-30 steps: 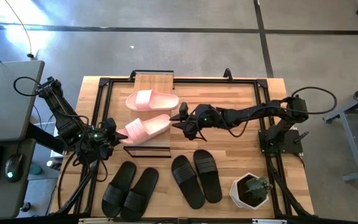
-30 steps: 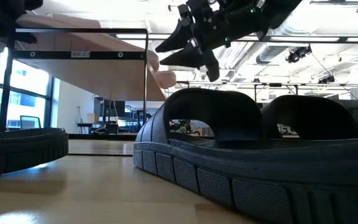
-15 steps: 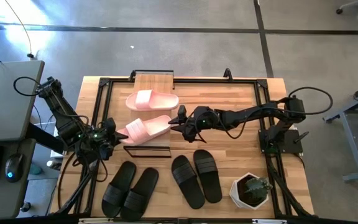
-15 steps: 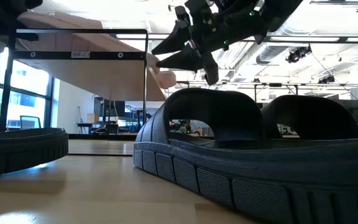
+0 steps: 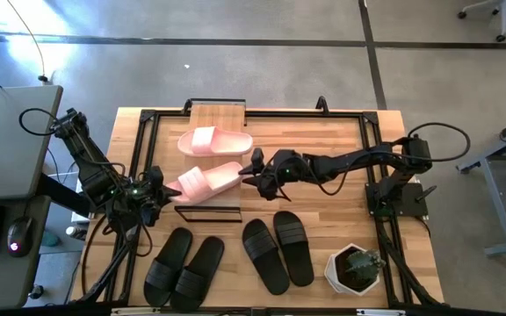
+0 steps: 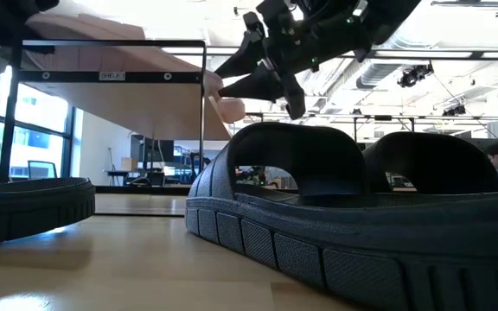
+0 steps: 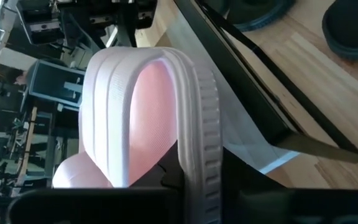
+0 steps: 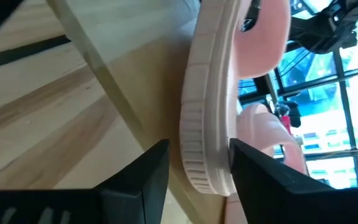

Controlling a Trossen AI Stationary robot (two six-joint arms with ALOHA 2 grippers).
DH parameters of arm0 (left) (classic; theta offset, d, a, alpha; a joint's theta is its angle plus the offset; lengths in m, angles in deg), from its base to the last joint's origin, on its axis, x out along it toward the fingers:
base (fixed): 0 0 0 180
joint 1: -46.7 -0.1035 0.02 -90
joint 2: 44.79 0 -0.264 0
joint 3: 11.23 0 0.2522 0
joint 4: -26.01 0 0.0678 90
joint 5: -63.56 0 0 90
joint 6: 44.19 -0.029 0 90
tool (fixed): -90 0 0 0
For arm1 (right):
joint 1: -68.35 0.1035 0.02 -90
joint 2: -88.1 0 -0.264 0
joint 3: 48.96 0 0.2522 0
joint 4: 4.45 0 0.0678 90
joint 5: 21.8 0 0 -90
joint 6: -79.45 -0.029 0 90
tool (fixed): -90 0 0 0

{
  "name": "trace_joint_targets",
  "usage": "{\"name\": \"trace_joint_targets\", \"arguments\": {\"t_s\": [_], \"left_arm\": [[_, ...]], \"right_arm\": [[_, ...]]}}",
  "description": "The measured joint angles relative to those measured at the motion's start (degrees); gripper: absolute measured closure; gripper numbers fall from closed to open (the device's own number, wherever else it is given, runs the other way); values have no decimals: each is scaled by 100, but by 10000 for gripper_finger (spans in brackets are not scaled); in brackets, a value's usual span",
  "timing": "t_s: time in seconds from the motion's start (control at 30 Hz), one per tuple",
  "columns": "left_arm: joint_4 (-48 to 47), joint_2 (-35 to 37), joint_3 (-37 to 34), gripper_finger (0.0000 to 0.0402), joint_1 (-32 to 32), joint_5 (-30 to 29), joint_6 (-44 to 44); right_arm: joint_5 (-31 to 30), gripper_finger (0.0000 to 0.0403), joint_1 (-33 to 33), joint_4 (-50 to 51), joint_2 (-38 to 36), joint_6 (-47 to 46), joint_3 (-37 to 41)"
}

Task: Pick and place slides into the shelf
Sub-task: Put the pink slide on the shelf

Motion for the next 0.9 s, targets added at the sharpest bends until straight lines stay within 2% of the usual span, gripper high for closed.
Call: {"name": "trace_joint_targets", "arguments": {"t_s": [0.13, 0.27, 0.37, 0.57, 0.67, 0.9], "left_arm": [[114, 0, 0, 383, 0, 9, -16], [218, 0, 0, 362, 0, -19, -104], [373, 0, 0, 355, 0, -69, -184], [606, 1, 0, 371, 0, -67, -261], [628, 2, 0, 367, 0, -63, -164], [939, 1, 0, 331, 1, -70, 457]], "right_arm": [[2, 247, -44, -89, 0, 52, 0], [-17, 260, -54, -91, 4, 15, 0], [-22, 286, -52, -89, 4, 15, 0], [-39, 353, -52, -63, 4, -61, 4], [-59, 370, -47, -65, 4, -58, 7], [-827, 375, 163, -126, 4, 286, 7]]}}
